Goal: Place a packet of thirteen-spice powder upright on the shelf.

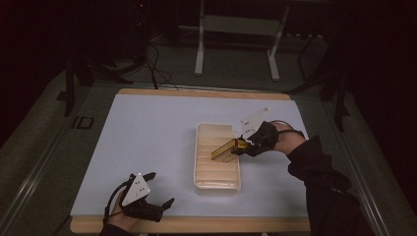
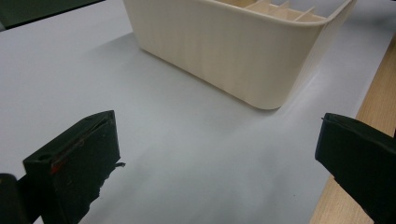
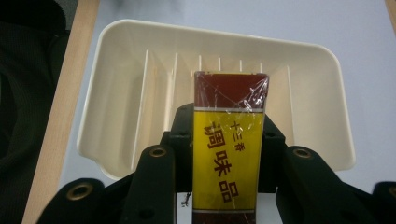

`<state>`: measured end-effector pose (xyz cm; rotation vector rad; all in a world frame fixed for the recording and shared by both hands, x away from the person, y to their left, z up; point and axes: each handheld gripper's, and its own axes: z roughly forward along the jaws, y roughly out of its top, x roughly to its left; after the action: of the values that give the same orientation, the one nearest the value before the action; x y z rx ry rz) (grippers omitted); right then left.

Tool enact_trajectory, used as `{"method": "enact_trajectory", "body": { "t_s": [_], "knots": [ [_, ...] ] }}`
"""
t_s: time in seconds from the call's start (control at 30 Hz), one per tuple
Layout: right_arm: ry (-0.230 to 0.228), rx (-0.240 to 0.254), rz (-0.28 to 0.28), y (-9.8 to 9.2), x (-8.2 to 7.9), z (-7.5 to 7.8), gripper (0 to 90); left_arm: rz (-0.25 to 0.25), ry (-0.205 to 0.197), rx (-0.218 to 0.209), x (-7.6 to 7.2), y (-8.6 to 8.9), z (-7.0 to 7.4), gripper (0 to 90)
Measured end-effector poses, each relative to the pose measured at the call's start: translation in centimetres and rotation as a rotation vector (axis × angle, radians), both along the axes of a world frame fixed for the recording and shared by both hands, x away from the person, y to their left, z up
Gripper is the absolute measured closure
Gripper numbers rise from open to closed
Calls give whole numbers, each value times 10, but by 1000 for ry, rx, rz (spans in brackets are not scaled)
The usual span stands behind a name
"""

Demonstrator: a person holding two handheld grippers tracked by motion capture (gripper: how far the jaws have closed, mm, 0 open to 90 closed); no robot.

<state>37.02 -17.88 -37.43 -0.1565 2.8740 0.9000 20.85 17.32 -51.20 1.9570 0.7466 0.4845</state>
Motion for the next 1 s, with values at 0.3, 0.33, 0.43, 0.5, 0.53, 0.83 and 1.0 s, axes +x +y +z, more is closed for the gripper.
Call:
{"method": "enact_trajectory", "body": {
  "t_s": [0.3,0.33,0.43,0.5,0.53,0.83,1.0],
  "knots": [
    [-2,10,25,1,-5,-4,677,-1,2,1,0,-1,0,0],
    [-1,7,29,2,-6,-5,677,-1,2,1,0,0,0,0],
    [-2,-5,31,3,-5,-10,677,-1,2,0,0,0,0,0],
    [4,-12,27,4,-3,-13,677,-1,2,0,0,0,0,0],
    [6,-16,27,5,-3,-14,677,-1,2,0,0,0,0,0],
    [31,-75,-1,18,3,-33,675,-4,4,3,0,-1,-1,0],
    [55,-93,-22,28,6,-40,673,-8,5,7,1,-1,-1,0]
  ]
}}
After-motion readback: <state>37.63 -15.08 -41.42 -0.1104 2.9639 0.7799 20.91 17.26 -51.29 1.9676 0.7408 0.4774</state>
